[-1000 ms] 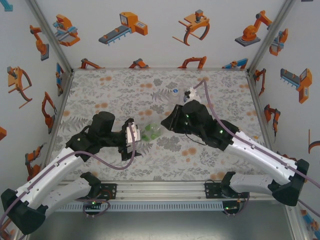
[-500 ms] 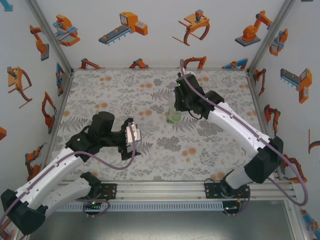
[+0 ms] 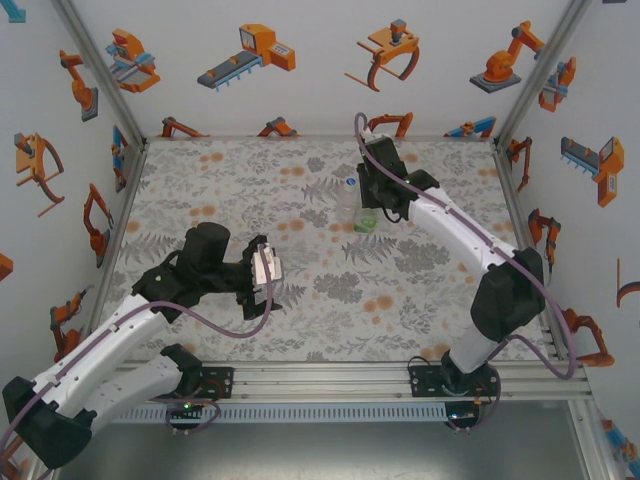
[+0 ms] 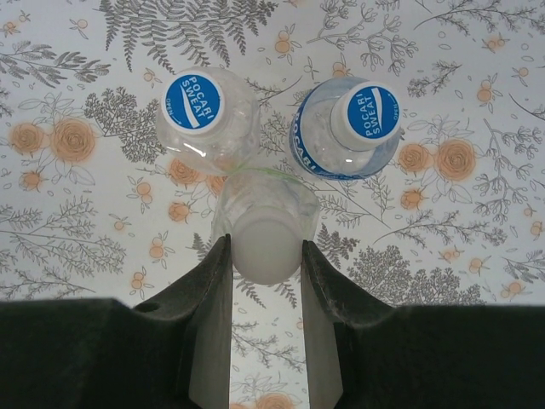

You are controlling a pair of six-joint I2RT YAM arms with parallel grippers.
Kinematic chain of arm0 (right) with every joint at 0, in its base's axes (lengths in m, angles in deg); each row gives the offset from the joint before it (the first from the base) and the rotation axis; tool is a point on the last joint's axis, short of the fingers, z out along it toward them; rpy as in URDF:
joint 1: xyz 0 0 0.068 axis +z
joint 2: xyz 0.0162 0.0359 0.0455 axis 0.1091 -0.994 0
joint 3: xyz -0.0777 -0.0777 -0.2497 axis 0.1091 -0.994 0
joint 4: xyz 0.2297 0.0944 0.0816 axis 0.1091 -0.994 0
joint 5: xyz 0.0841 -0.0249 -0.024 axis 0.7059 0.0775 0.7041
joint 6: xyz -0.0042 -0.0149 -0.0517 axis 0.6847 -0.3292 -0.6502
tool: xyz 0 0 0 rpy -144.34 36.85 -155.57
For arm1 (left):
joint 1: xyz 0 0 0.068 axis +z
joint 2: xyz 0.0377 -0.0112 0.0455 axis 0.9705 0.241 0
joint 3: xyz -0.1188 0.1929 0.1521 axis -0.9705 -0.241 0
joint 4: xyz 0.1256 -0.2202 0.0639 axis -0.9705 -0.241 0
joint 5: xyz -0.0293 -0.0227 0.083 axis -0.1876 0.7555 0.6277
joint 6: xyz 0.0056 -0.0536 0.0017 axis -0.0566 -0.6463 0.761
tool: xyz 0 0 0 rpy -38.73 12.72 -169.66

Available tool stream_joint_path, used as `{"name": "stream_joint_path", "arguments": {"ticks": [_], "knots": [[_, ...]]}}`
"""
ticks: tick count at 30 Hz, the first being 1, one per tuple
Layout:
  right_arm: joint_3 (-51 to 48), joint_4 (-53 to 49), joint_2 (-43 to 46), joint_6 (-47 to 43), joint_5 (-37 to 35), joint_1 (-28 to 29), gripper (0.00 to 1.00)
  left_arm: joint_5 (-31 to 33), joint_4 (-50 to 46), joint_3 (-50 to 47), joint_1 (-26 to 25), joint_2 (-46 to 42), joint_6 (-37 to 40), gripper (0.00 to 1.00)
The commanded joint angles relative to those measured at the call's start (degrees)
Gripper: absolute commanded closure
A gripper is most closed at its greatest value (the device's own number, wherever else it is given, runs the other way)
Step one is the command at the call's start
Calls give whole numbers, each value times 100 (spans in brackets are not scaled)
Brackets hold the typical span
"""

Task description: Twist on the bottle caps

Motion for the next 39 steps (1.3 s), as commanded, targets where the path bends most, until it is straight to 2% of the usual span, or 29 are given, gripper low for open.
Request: {"name": "stream_joint_path", "arguments": {"ticks": [1, 3, 4, 10, 14, 19, 21, 23, 25, 28, 29, 33, 39], "knots": [[-97, 232, -45, -60, 48, -70, 100, -59, 35, 163, 28, 8, -41, 3], [-109, 162, -73, -18, 62, -75, 99, -59, 35, 157, 35, 25, -52, 3], [-117, 134, -98, -6, 85, -79, 95, -66, 35, 160, 37, 28, -51, 3], [-76, -9, -166, 30, 132, -88, 63, -77, 40, 157, 42, 20, -60, 3], [111, -131, -19, 10, 75, -96, 53, -15, 65, 158, 47, 14, -99, 3], [214, -232, 400, -97, -68, -122, 44, 406, 299, 79, 159, -37, -384, 3], [144, -248, 617, -177, -193, -169, 40, 768, 497, 26, 231, -54, -647, 3], [-13, -249, 846, -264, -364, -242, 32, 1233, 653, 25, 319, -30, -970, 3], [-250, -238, 1080, -344, -498, -393, 22, 1812, 825, 60, 469, 41, -1476, 3], [-688, -160, 1386, -382, -625, -682, 10, 2349, 1079, -2, 785, 198, -2172, 3], [-902, -46, 1497, -382, -631, -800, 1, 2580, 1183, -68, 887, 241, -2405, 3], [-1928, 576, 1869, -388, -601, -1353, 1, 3234, 1747, -517, 1191, 222, -2819, 3], [-3694, 2294, 2191, -800, -788, -2171, 1, 4909, 3014, -1709, 1487, -88, -2776, 3]]}}
